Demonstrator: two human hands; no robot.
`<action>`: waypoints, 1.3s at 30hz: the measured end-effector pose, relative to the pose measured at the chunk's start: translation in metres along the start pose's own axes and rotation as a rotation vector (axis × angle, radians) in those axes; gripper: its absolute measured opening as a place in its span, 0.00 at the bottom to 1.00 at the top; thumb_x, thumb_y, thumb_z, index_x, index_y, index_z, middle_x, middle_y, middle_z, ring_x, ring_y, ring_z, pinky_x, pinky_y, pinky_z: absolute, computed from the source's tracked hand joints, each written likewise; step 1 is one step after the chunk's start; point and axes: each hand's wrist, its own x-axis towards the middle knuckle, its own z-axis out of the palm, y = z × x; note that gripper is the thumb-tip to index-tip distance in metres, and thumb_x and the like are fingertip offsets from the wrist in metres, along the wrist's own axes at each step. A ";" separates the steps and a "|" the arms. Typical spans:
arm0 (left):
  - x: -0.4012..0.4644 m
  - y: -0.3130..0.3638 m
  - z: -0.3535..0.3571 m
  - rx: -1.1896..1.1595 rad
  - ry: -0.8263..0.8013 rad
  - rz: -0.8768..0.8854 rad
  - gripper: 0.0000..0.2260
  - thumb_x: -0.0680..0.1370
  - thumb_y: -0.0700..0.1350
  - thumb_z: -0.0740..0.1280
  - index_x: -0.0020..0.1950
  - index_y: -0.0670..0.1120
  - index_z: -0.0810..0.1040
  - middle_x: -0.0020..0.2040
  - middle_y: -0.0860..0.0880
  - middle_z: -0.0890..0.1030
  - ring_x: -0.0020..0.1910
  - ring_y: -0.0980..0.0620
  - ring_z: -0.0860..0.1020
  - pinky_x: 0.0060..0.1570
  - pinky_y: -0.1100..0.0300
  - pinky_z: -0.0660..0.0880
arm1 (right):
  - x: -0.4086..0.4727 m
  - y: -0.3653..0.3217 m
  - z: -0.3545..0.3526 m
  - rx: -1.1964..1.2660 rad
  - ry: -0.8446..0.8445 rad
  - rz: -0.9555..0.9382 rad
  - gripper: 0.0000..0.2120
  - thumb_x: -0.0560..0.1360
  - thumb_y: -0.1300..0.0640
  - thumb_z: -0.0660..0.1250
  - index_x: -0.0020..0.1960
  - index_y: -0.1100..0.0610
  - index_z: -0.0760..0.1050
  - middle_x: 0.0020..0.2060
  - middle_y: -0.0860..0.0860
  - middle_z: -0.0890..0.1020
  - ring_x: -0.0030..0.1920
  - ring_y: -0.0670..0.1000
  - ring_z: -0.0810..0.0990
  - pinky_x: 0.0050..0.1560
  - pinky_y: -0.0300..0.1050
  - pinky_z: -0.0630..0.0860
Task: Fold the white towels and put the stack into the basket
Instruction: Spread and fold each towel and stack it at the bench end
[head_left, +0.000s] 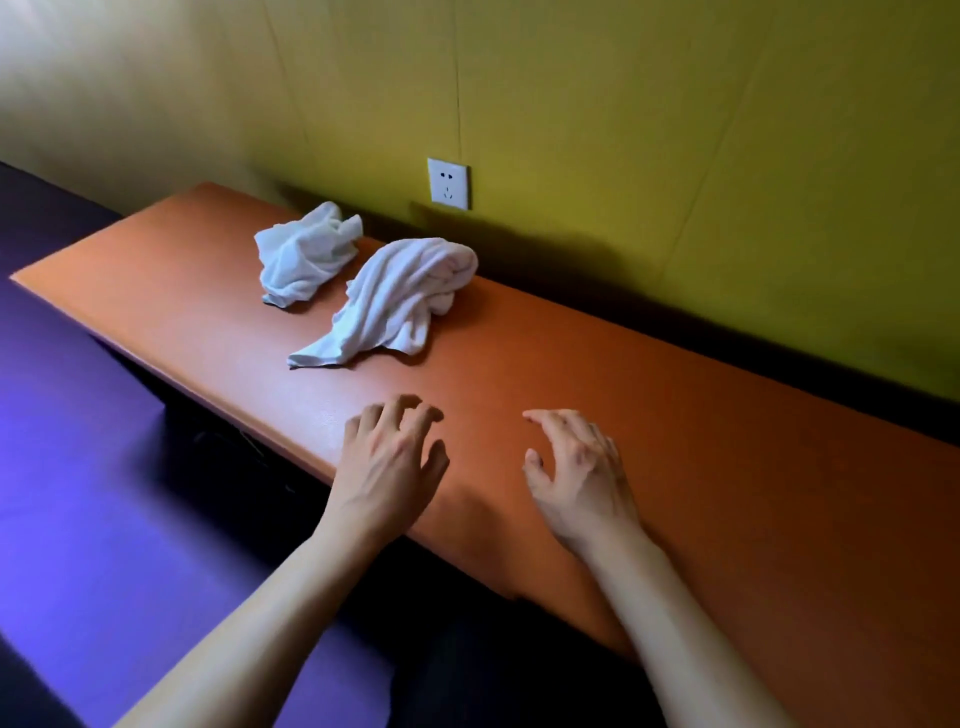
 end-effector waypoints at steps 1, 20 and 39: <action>0.009 -0.008 0.009 0.017 -0.009 -0.020 0.20 0.74 0.57 0.56 0.61 0.52 0.78 0.60 0.48 0.77 0.55 0.41 0.77 0.54 0.47 0.73 | 0.008 0.000 0.009 0.004 -0.022 0.008 0.23 0.73 0.50 0.61 0.67 0.49 0.74 0.61 0.49 0.78 0.61 0.54 0.75 0.62 0.50 0.69; 0.170 -0.089 0.084 0.084 -0.281 -0.263 0.21 0.79 0.54 0.63 0.72 0.61 0.67 0.80 0.50 0.56 0.71 0.38 0.64 0.63 0.39 0.64 | 0.033 0.048 0.071 -0.182 -0.262 -0.002 0.29 0.80 0.41 0.42 0.81 0.43 0.47 0.81 0.47 0.50 0.80 0.46 0.46 0.78 0.46 0.36; -0.016 0.056 0.059 -0.123 -0.366 0.146 0.14 0.78 0.57 0.65 0.62 0.60 0.80 0.78 0.55 0.66 0.69 0.40 0.70 0.60 0.43 0.69 | -0.076 0.084 -0.008 -0.082 0.160 0.256 0.14 0.70 0.51 0.62 0.53 0.51 0.77 0.48 0.51 0.82 0.50 0.59 0.78 0.51 0.53 0.73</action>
